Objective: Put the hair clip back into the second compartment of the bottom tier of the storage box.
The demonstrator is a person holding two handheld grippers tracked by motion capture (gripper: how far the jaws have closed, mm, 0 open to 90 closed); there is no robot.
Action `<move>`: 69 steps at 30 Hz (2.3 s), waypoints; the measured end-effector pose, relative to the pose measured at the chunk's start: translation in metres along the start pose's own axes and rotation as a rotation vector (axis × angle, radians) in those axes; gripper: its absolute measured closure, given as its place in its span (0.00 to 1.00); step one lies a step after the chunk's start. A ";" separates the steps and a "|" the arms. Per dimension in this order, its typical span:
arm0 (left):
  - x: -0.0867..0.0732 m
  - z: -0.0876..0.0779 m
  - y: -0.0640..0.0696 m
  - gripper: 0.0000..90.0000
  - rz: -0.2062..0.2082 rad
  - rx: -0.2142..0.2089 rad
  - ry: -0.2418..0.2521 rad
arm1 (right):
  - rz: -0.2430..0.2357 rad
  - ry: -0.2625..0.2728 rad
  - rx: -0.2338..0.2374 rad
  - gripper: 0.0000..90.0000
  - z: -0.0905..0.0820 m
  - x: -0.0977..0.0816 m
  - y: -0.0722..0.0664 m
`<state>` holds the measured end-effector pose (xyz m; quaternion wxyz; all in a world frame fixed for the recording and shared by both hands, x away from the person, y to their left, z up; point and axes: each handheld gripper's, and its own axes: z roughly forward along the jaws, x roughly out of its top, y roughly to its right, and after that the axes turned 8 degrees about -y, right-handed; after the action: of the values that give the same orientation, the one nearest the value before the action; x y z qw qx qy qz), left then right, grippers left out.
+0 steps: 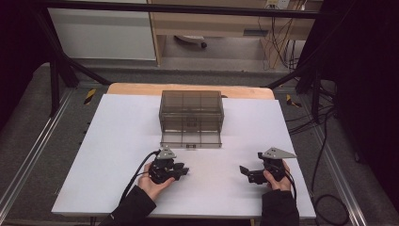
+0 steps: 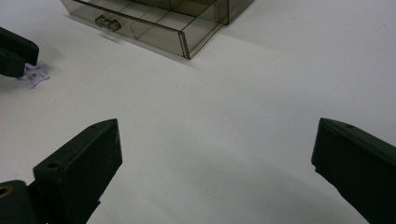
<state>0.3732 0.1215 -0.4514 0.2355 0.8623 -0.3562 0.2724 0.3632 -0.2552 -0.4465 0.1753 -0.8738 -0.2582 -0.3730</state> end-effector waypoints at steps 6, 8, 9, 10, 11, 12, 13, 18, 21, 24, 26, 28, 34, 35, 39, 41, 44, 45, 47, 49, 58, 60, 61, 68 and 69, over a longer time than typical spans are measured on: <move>0.000 0.001 0.001 0.81 -0.004 0.001 -0.006 | 0.000 0.000 0.000 0.02 0.000 0.000 0.000; 0.000 0.001 0.001 0.83 -0.005 0.000 -0.008 | 0.000 0.001 0.000 0.02 0.000 0.000 0.000; 0.000 0.001 0.001 0.83 -0.007 0.001 -0.008 | -0.001 0.001 -0.001 0.02 0.000 0.000 0.000; 0.000 0.002 0.001 0.84 -0.008 0.000 -0.010 | -0.001 0.001 -0.001 0.02 0.000 0.000 0.000; 0.000 0.002 0.001 0.85 -0.008 0.000 -0.010 | -0.001 0.001 -0.001 0.02 0.000 0.000 0.000; 0.000 0.002 0.001 0.86 -0.009 -0.001 -0.011 | 0.000 0.001 -0.002 0.02 0.000 0.000 0.000; 0.000 0.002 0.001 0.86 -0.009 0.000 -0.013 | 0.000 0.000 -0.002 0.02 0.000 0.000 0.000; 0.000 0.003 0.001 0.89 -0.007 0.000 -0.017 | 0.001 0.002 -0.002 0.02 -0.001 0.000 0.000; 0.000 0.003 0.002 0.92 -0.006 -0.002 -0.018 | 0.004 0.001 -0.002 0.02 -0.001 0.000 0.000; 0.000 0.003 0.002 0.93 -0.005 -0.001 -0.018 | 0.004 0.001 -0.002 0.02 -0.001 0.000 0.000; 0.000 0.003 0.002 0.93 -0.006 -0.001 -0.019 | 0.002 0.001 -0.003 0.02 0.000 0.000 0.000; 0.000 0.002 0.002 0.94 -0.004 0.000 -0.019 | 0.002 0.001 -0.002 0.02 0.000 0.000 0.000; 0.000 0.001 0.003 0.96 -0.004 -0.006 -0.011 | 0.004 0.000 -0.002 0.02 0.000 0.000 0.000; 0.000 0.001 0.004 0.96 -0.003 -0.008 -0.009 | 0.004 0.001 -0.002 0.02 0.000 0.000 0.000; 0.000 0.000 0.005 0.97 -0.002 -0.011 -0.007 | 0.004 0.001 -0.002 0.02 0.000 0.000 0.000; 0.000 0.000 0.005 0.97 -0.003 -0.012 -0.007 | 0.004 0.001 -0.002 0.02 -0.001 0.000 0.000; 0.000 -0.001 0.005 0.97 -0.001 -0.011 -0.007 | 0.004 0.001 -0.002 0.02 0.000 0.000 0.000; 0.000 -0.001 0.005 0.97 -0.001 -0.011 -0.007 | 0.005 0.000 -0.002 0.02 0.000 0.000 0.000; 0.000 -0.001 0.006 0.98 -0.001 -0.011 -0.007 | 0.004 0.000 -0.002 0.02 0.000 0.000 0.000; 0.000 -0.001 0.006 0.98 0.003 -0.010 -0.007 | 0.004 0.000 -0.002 0.02 0.000 0.000 0.000; 0.001 -0.003 0.008 0.98 0.020 -0.018 -0.004 | 0.004 0.000 -0.002 0.02 -0.001 0.000 0.000; 0.001 -0.004 0.008 0.98 0.020 -0.019 -0.002 | 0.003 0.001 -0.002 0.02 -0.001 0.000 0.001; 0.001 -0.005 0.008 0.98 0.020 -0.021 -0.003 | 0.004 0.002 -0.003 0.02 -0.001 0.000 0.001; 0.001 -0.009 0.008 0.98 0.022 -0.022 0.007 | 0.004 0.002 -0.003 0.02 -0.001 0.000 0.001; 0.001 -0.010 0.007 0.98 0.021 -0.023 0.009 | 0.004 0.002 -0.003 0.02 -0.001 0.000 0.001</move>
<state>0.3654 0.1224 -0.4415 0.2439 0.8546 -0.3672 0.2745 0.3630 -0.2562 -0.4459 0.1751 -0.8742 -0.2559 -0.3738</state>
